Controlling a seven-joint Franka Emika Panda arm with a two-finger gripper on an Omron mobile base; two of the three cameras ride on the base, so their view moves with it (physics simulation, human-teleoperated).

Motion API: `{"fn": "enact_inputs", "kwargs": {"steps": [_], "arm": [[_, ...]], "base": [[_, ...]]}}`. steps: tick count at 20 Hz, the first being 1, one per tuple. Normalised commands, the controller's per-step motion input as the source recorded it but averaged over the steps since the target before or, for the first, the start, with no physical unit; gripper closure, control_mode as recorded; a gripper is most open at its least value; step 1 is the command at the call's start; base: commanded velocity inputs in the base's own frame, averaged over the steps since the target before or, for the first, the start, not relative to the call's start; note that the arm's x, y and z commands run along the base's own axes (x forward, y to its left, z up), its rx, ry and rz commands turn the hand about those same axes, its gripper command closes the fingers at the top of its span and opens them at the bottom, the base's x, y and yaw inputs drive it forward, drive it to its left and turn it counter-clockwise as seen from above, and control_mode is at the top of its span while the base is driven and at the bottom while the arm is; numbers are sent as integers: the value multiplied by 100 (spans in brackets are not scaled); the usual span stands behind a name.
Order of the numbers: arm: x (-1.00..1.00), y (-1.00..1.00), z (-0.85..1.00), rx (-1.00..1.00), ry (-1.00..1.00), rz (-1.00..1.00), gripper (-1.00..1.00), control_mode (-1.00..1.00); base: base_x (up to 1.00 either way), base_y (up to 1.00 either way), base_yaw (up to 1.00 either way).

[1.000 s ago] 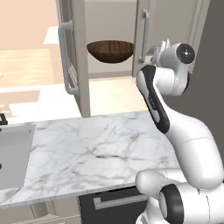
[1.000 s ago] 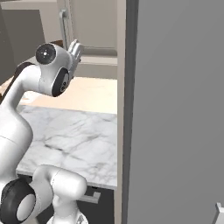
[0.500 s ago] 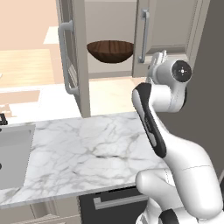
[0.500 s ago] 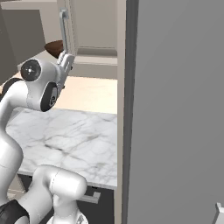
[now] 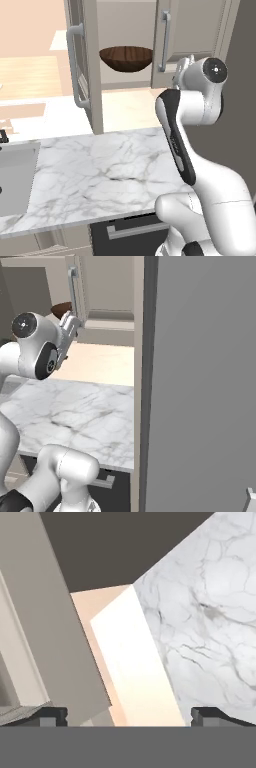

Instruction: Pick the mug and place it in the sink. Pick the bowl and place it in the open cabinet and then close the cabinet.

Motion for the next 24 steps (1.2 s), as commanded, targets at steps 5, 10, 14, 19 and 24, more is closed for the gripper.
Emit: {"fn": "enact_inputs", "kwargs": {"steps": [5,10,14,19,24], "arm": [[-75,4,0,0,0,0,-100,-100],[-63,28,0,0,0,0,-100,-100],[-44,30,-19,0,0,0,-100,-100],[-36,53,-7,0,-7,0,-100,-100],[-10,61,0,-1,-4,0,-100,-100]], "base": [[0,0,0],[0,0,0],[0,0,0],[0,0,0],[0,0,0]]}}
